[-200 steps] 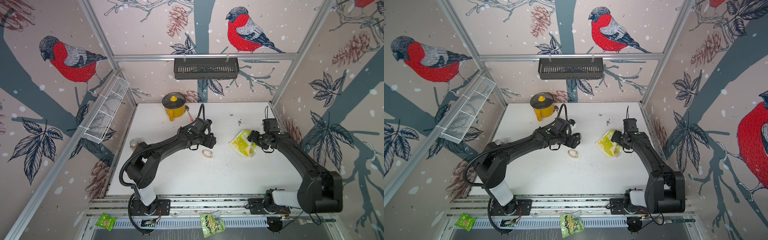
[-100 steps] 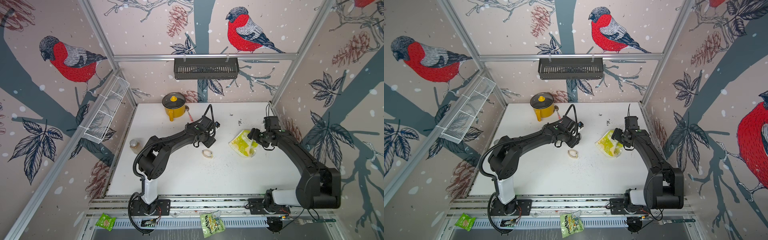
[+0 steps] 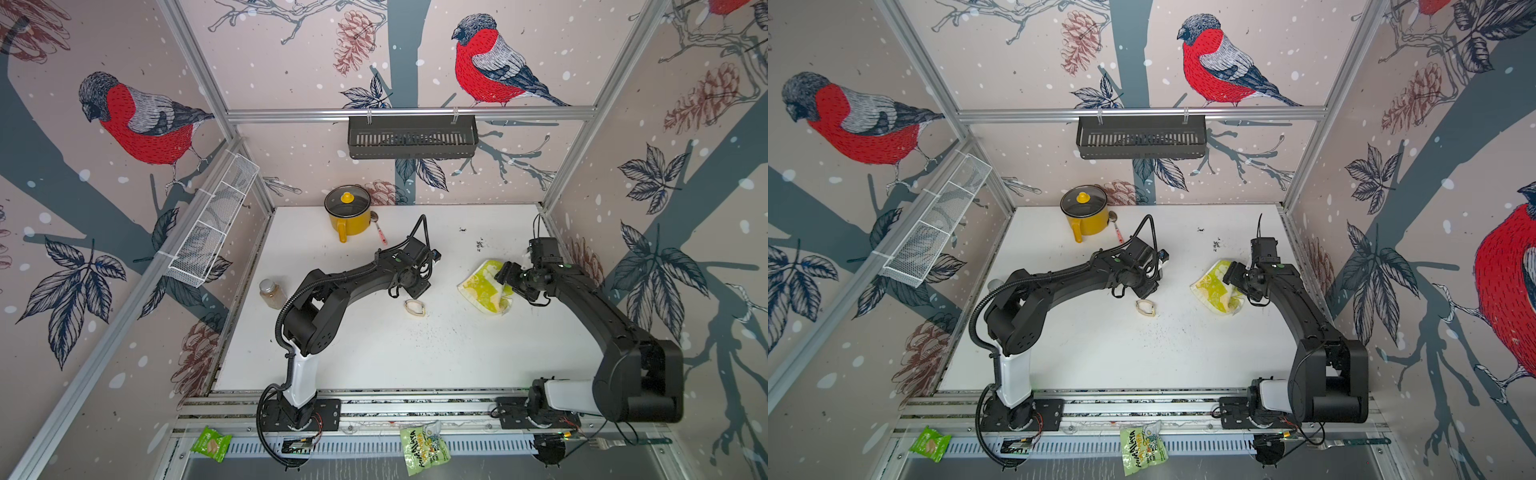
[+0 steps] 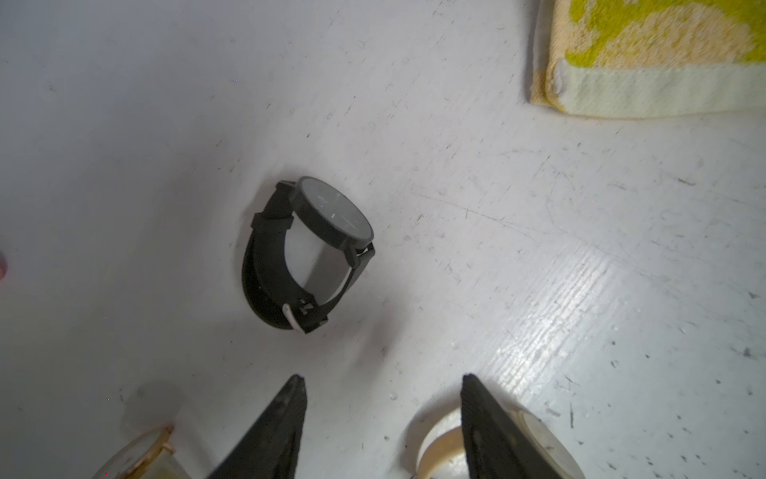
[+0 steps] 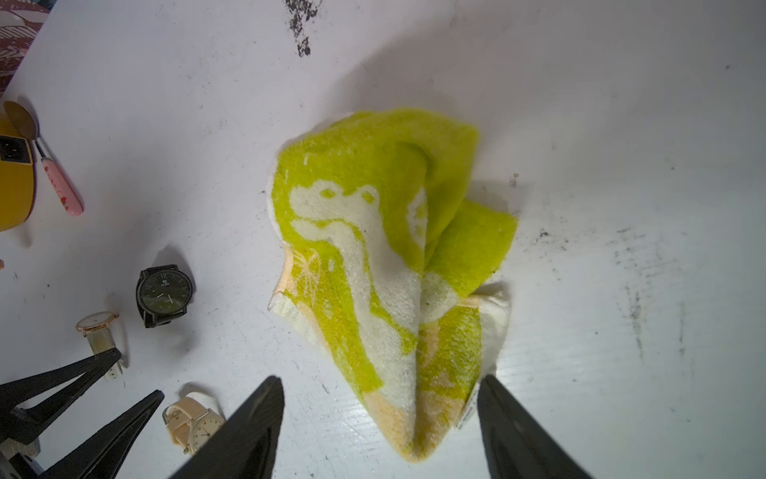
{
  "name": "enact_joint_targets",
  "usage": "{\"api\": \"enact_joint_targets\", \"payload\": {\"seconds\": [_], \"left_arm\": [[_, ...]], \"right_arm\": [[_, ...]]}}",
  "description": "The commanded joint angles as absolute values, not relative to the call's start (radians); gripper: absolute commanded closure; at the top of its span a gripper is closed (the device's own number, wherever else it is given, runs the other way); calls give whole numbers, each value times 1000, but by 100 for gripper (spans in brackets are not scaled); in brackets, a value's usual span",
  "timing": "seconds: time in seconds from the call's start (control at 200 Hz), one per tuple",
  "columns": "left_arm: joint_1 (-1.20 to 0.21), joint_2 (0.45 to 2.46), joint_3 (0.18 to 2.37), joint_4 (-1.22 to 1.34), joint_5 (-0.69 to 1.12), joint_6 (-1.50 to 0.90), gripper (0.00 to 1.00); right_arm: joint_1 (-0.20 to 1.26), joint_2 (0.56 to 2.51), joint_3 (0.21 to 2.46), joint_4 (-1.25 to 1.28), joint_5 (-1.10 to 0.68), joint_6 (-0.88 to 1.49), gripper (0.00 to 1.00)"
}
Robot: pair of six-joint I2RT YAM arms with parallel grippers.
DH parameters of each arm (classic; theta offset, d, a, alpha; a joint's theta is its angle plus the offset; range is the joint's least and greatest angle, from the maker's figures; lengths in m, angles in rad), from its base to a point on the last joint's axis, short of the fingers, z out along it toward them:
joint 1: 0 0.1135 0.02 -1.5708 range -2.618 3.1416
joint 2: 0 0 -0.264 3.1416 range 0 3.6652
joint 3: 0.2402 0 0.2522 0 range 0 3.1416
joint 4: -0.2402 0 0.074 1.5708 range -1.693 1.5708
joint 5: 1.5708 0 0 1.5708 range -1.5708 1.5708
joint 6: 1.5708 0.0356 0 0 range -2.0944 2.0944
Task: Wipe the watch dial
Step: Pick up the watch at the center of the board.
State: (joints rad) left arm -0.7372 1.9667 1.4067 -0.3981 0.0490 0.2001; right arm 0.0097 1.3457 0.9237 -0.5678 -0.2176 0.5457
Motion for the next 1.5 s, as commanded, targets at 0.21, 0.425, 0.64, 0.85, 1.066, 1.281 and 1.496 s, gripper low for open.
{"api": "enact_joint_targets", "payload": {"seconds": [0.21, 0.425, 0.64, 0.85, 1.066, 1.281, 1.496], "left_arm": [[-741, 1995, 1417, -373, 41, 243, 46], [-741, 2026, 1451, -372, 35, 247, 49], [-741, 2059, 1496, -378, 34, 255, 49], [-744, 2095, 1531, -396, 59, 256, 59], [-745, 2098, 1513, -390, 74, 252, 64], [-746, 2115, 1514, -390, 61, 258, 69], [-747, 2133, 1538, -383, 20, 265, 68]], "right_arm": [[-9, 1330, 920, -590, -247, 529, 24], [-32, 1343, 936, -598, -252, 511, 24], [-53, 1355, 943, -607, -268, 498, 24], [-64, 1367, 945, -606, -297, 496, 24], [-64, 1382, 943, -601, -319, 496, 24], [-64, 1389, 946, -601, -321, 496, 24], [-64, 1390, 939, -597, -320, 497, 24]]}}
